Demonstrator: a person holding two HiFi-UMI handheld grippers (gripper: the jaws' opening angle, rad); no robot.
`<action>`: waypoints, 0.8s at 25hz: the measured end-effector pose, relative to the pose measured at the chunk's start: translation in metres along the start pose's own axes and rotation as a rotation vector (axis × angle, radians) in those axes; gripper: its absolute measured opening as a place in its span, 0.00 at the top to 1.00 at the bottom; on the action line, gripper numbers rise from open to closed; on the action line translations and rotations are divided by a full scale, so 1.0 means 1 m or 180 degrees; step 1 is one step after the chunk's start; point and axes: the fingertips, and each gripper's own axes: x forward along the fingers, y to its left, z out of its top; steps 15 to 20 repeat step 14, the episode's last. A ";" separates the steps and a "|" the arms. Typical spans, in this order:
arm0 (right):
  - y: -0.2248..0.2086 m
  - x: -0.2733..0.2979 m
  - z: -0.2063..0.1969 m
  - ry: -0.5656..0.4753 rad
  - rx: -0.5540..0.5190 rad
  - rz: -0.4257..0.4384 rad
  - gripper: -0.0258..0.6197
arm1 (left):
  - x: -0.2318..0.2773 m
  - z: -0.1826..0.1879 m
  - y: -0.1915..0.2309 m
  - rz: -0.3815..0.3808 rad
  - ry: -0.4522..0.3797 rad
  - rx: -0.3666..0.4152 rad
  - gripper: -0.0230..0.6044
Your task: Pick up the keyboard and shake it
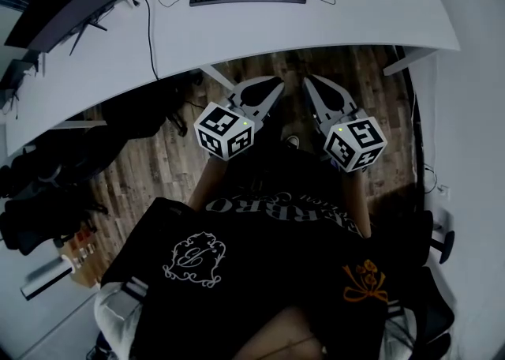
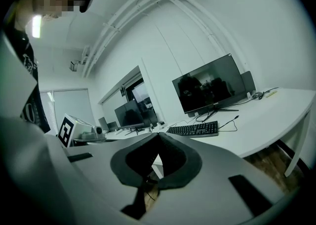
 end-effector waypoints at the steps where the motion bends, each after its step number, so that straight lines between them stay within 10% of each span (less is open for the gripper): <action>1: 0.001 0.000 0.001 -0.0012 -0.0013 0.0000 0.94 | -0.001 0.002 -0.001 -0.0010 -0.0018 0.0009 0.89; 20: 0.008 0.001 0.007 -0.0049 -0.0154 -0.0015 0.94 | -0.006 0.010 -0.005 -0.0080 -0.0049 0.0100 0.89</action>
